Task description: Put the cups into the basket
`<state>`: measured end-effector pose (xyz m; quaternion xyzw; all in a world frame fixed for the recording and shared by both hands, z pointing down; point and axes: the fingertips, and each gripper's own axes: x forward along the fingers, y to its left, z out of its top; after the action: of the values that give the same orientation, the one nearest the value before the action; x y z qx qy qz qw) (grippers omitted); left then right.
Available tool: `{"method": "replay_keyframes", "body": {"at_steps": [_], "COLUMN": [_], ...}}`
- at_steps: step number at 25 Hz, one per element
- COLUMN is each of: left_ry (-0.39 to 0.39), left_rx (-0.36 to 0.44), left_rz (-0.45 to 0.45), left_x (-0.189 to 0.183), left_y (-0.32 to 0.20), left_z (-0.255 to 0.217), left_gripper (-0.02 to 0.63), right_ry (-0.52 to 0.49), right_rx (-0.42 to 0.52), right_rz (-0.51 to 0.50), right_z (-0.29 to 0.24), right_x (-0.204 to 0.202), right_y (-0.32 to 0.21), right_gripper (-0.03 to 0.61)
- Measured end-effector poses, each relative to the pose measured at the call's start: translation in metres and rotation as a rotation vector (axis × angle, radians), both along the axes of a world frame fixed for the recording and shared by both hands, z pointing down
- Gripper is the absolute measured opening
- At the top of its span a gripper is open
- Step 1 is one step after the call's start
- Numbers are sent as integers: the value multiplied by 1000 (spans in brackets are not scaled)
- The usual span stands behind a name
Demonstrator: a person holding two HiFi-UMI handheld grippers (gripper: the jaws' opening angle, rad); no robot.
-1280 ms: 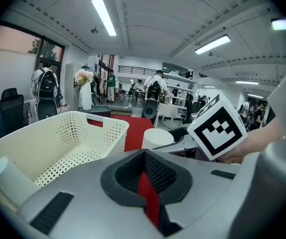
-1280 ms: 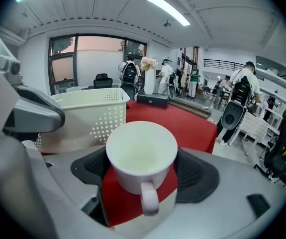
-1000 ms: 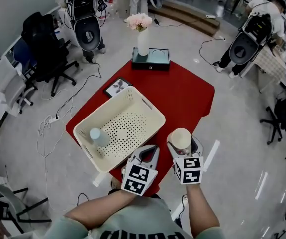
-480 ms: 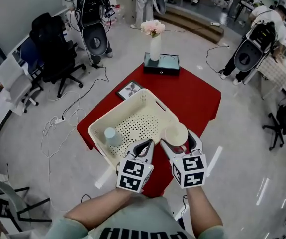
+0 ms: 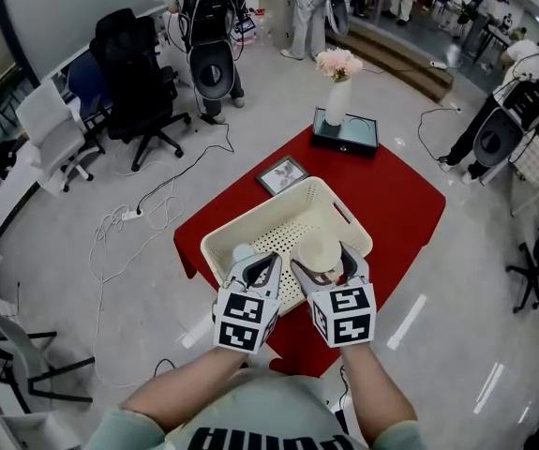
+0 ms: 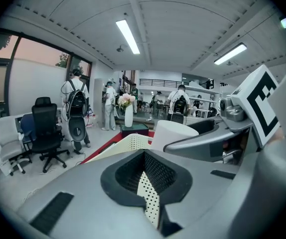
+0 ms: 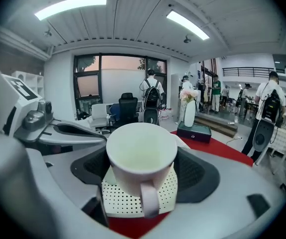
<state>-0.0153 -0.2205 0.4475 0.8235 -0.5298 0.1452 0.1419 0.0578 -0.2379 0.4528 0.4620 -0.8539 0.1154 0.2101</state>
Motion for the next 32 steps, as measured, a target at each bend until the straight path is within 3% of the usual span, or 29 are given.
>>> {"method": "replay_keyframes", "body": {"at_steps": [16,32], "left_ry": [-10,17], "left_rx": [-32,-84], "left_rz": [-87,-54], "left_x": [-81,-104], "left_y": [-46,-83], "left_z": [14,29], "left_gripper": [7,8], "right_ry": [38,89], "right_rx": [-108,-256], "right_rz": [41,157], "right_z": [59,131], "right_x": [-54,-68], "right_y": [-62,-102], "right_gripper": [383,383]}}
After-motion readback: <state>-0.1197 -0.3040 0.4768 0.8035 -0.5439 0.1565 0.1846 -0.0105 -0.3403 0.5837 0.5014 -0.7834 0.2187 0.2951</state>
